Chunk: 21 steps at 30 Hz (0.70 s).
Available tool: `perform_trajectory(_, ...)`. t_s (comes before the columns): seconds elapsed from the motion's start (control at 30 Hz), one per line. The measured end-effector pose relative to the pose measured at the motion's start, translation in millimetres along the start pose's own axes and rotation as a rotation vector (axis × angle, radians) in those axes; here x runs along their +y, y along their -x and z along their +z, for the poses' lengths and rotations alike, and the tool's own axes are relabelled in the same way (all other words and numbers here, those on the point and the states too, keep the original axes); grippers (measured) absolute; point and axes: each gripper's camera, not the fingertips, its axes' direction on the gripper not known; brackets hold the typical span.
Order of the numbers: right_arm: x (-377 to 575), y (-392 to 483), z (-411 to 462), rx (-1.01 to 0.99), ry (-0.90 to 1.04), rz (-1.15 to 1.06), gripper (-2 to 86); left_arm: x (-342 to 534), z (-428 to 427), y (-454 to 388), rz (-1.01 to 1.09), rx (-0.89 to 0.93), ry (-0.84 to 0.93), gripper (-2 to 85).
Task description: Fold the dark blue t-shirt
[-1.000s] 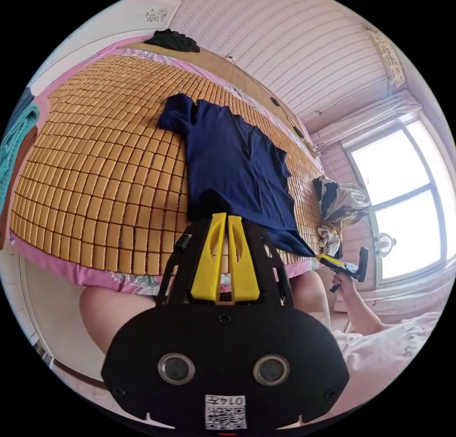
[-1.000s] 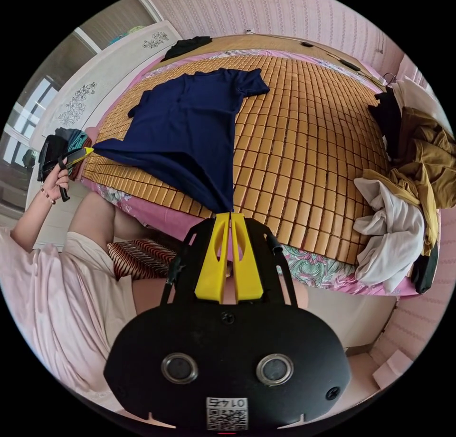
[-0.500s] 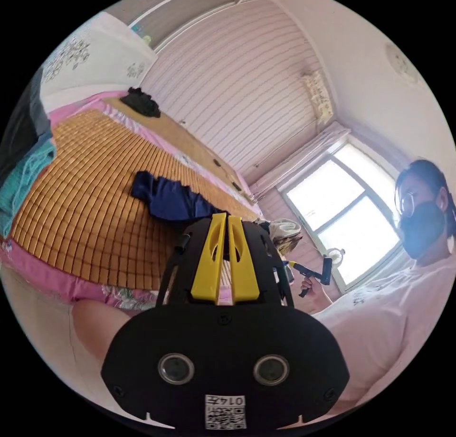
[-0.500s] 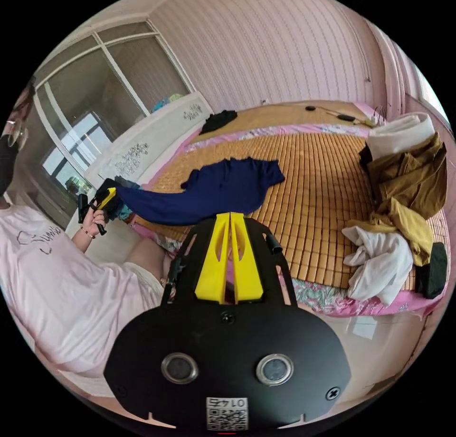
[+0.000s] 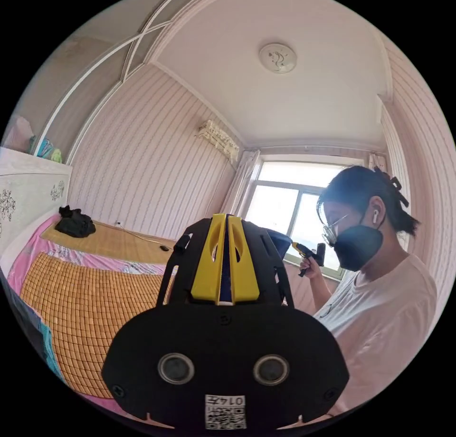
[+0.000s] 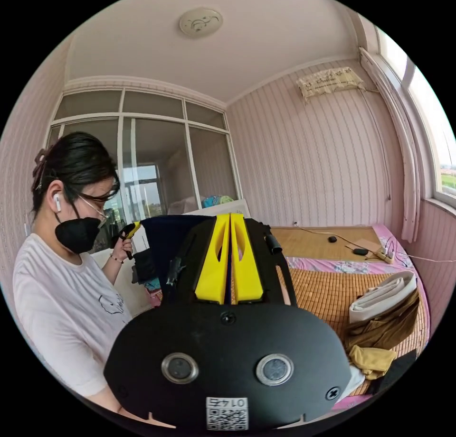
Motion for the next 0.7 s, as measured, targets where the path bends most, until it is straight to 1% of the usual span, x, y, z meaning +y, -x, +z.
perform_trajectory(0.03,0,-10,12,0.011,0.039,0.018,-0.4,1,9,7,-0.017,-0.016,0.020,-1.0)
perform_trajectory(0.07,3,-28,36,0.043,0.102,0.049,-0.4,5,27,22,-0.063,-0.093,0.035,-1.0)
perform_trajectory(0.1,6,-46,61,0.083,0.153,0.062,-0.4,9,46,35,-0.064,-0.192,0.055,-1.0)
perform_trajectory(0.13,8,-54,74,0.099,0.178,0.076,-0.4,10,56,41,-0.070,-0.224,0.067,-1.0)
perform_trajectory(0.2,15,-86,120,0.062,0.289,0.145,-0.4,16,100,62,-0.089,-0.283,0.141,-1.0)
perform_trajectory(0.23,18,-90,129,0.049,0.307,0.157,-0.4,19,112,65,-0.072,-0.308,0.176,-1.0)
perform_trajectory(0.3,39,-103,163,0.075,0.401,0.178,-0.4,43,157,82,-0.082,-0.344,0.363,-1.0)
perform_trajectory(0.33,47,-106,169,0.080,0.423,0.184,-0.4,52,166,85,-0.087,-0.357,0.411,-1.0)
perform_trajectory(0.37,63,-113,178,0.096,0.454,0.204,-0.4,74,183,88,-0.080,-0.378,0.494,-0.9)
perform_trajectory(0.4,80,-120,180,0.116,0.473,0.232,-0.4,97,197,91,-0.084,-0.382,0.586,-0.9)
perform_trajectory(0.43,89,-123,180,0.128,0.482,0.244,-0.4,110,205,93,-0.100,-0.376,0.637,-0.9)
perform_trajectory(0.5,123,-134,167,0.166,0.496,0.292,-0.4,164,228,99,-0.195,-0.305,0.787,-0.7)
perform_trajectory(0.6,163,-148,138,0.235,0.502,0.353,-0.3,226,255,91,-0.269,-0.209,0.923,0.1)
perform_trajectory(0.63,171,-151,132,0.252,0.507,0.371,-0.3,237,261,88,-0.276,-0.196,0.943,1.0)
perform_trajectory(0.7,201,-161,108,0.279,0.523,0.448,-0.4,272,287,72,-0.288,-0.141,1.038,4.3)
